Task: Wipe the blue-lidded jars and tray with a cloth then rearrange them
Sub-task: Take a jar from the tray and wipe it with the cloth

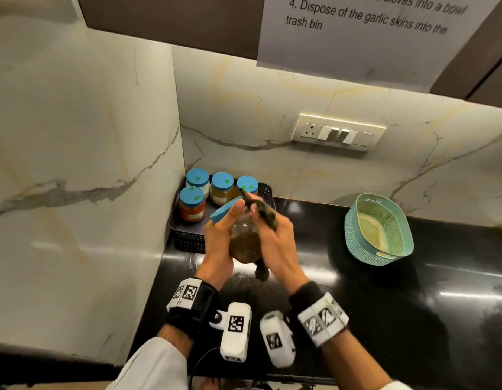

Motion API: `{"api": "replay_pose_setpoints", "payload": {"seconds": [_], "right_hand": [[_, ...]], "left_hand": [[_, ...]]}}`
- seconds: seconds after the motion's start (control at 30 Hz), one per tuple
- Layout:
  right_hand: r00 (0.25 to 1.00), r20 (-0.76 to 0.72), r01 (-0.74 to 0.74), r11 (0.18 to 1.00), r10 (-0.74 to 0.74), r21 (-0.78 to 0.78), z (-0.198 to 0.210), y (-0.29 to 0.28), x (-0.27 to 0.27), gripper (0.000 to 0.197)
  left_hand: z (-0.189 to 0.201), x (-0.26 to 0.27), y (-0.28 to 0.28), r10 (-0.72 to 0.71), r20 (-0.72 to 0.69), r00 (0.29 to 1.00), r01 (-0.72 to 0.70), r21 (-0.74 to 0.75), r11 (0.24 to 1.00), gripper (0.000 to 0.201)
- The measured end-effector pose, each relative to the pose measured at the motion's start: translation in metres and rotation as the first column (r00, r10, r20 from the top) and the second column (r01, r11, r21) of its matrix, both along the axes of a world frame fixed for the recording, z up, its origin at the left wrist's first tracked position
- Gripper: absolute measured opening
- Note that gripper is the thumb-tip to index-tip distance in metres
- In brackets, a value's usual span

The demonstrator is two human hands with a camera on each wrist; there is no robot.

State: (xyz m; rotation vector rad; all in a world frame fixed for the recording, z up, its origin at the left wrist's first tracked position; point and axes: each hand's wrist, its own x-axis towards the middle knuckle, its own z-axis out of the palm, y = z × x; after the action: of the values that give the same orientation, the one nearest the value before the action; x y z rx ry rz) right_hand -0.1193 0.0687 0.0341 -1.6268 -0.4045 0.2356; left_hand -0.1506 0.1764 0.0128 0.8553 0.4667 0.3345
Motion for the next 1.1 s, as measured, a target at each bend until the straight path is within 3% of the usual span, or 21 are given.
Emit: {"api": "replay_pose_setpoints", "payload": {"seconds": [0.03, 0.1, 0.2, 0.3, 0.33, 0.37, 0.43, 0.47, 0.53, 0.63, 0.7, 0.8, 0.9, 1.03, 1.1], "right_hand": [[0.993, -0.115, 0.012, 1.000, -0.012, -0.003, 0.009, 0.001, 0.010, 0.035], [0.988, -0.154, 0.031, 0.999, -0.033, -0.011, 0.017, 0.003, 0.015, 0.036], [0.997, 0.076, -0.006, 0.998, 0.002, 0.056, 0.005, 0.003, -0.021, 0.039], [0.916, 0.399, -0.011, 0.996, 0.046, -0.090, -0.008, -0.001, -0.039, 0.045], [0.925, 0.373, -0.038, 0.995, 0.071, -0.096, -0.008, -0.001, -0.029, 0.044], [0.964, 0.256, -0.059, 0.995, 0.077, -0.075, -0.001, 0.001, -0.016, 0.040], [0.998, -0.014, -0.058, 0.998, 0.057, -0.014, 0.015, 0.004, 0.010, 0.031], [0.998, -0.039, -0.050, 0.999, 0.050, -0.003, 0.018, 0.004, 0.014, 0.031], [0.995, 0.095, -0.044, 0.999, 0.044, -0.005, 0.016, 0.002, 0.001, 0.035], [0.911, 0.404, -0.039, 0.992, 0.085, -0.122, -0.004, -0.006, -0.023, 0.050], [0.882, 0.463, -0.011, 0.986, 0.087, -0.165, -0.014, -0.007, -0.020, 0.053], [0.939, 0.305, -0.135, 0.985, 0.161, -0.105, -0.007, -0.012, 0.000, 0.062], [0.968, 0.177, -0.176, 0.984, 0.176, -0.018, 0.007, -0.027, 0.016, 0.073], [0.979, -0.005, -0.202, 0.976, 0.203, 0.078, 0.025, -0.041, 0.022, 0.063], [0.975, -0.062, -0.204, 0.967, 0.215, 0.150, 0.028, -0.036, 0.015, 0.056]], "left_hand": [[0.004, 0.000, -0.002, 0.011, -0.003, 1.000, -0.011, 0.016, 1.000, 0.057], [0.010, 0.001, -0.003, 0.031, 0.023, 0.999, -0.031, 0.025, 0.999, 0.046], [0.009, 0.001, 0.002, 0.037, 0.062, 0.997, -0.037, -0.003, 0.999, 0.059], [0.003, -0.003, 0.005, 0.009, 0.061, 0.998, -0.004, -0.091, 0.996, 0.086], [0.003, -0.002, 0.003, 0.011, 0.039, 0.999, -0.007, -0.103, 0.995, 0.090], [0.004, -0.001, 0.000, 0.028, 0.002, 1.000, -0.028, -0.095, 0.995, 0.091], [0.009, 0.003, -0.004, 0.086, -0.041, 0.995, -0.089, -0.070, 0.994, 0.080], [0.013, 0.004, -0.006, 0.105, -0.031, 0.994, -0.107, -0.069, 0.992, 0.073], [0.017, 0.006, -0.005, 0.113, 0.014, 0.994, -0.111, -0.075, 0.991, 0.072], [0.020, 0.002, -0.002, 0.072, 0.008, 0.997, -0.071, -0.115, 0.991, 0.081], [0.020, 0.001, -0.005, 0.078, -0.053, 0.995, -0.085, -0.130, 0.988, 0.078], [0.022, 0.001, -0.014, 0.101, -0.158, 0.982, -0.112, -0.062, 0.992, 0.086], [0.019, -0.001, -0.010, 0.028, -0.175, 0.984, -0.025, 0.017, 1.000, 0.102], [0.035, -0.008, 0.006, -0.139, -0.027, 0.990, 0.141, 0.080, 0.987, 0.063], [0.043, -0.006, 0.007, -0.175, 0.037, 0.984, 0.173, 0.060, 0.983, 0.060]]}}
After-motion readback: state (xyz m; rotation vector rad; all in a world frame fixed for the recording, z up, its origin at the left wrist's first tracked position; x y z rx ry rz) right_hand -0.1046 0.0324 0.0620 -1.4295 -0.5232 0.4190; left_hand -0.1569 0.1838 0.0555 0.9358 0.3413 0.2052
